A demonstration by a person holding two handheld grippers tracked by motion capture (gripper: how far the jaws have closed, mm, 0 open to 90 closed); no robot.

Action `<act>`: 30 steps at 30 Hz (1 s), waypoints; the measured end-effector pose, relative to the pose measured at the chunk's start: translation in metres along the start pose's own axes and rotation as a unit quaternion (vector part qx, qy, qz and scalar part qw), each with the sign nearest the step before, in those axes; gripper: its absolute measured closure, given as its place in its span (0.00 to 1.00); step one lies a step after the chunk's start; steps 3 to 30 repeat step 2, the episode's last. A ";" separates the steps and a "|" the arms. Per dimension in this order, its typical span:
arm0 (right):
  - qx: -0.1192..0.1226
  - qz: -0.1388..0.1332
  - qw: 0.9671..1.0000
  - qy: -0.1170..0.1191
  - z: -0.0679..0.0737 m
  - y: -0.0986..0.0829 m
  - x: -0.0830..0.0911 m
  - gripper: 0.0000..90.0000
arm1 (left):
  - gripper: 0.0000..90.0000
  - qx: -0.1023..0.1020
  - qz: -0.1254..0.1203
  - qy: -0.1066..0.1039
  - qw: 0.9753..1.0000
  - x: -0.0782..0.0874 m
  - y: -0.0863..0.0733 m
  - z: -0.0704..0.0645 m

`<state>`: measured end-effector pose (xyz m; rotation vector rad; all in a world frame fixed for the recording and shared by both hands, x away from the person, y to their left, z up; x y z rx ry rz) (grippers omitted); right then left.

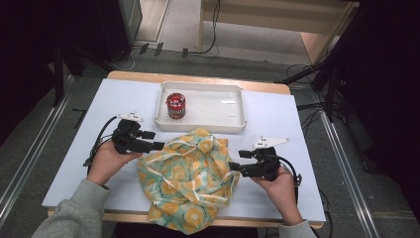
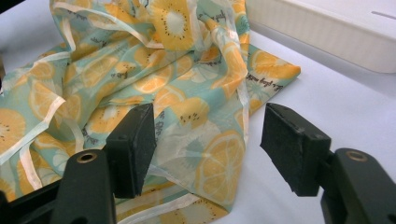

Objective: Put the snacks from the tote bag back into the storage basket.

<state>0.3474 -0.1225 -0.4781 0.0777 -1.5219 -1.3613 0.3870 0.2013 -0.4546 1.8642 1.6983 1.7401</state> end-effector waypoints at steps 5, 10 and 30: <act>0.000 0.001 1.000 0.001 0.000 0.000 0.000 0.39 | 0.37 0.002 0.001 -0.001 1.000 0.000 0.000 0.001; 0.000 0.001 1.000 0.001 0.000 0.000 0.000 0.39 | 0.37 0.002 0.001 -0.001 1.000 0.000 0.000 0.001; 0.000 0.001 1.000 0.001 0.000 0.000 0.000 0.39 | 0.37 0.002 0.001 -0.001 1.000 0.000 0.000 0.001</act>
Point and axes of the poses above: each handheld gripper's, and its own axes: x roughly backward along the jaws, y roughly out of its top, z roughly to its left, the point moved 7 cm from there along -x, roughly forward along the jaws, and after that the axes turned 6 degrees about -y, right-handed, at the moved point
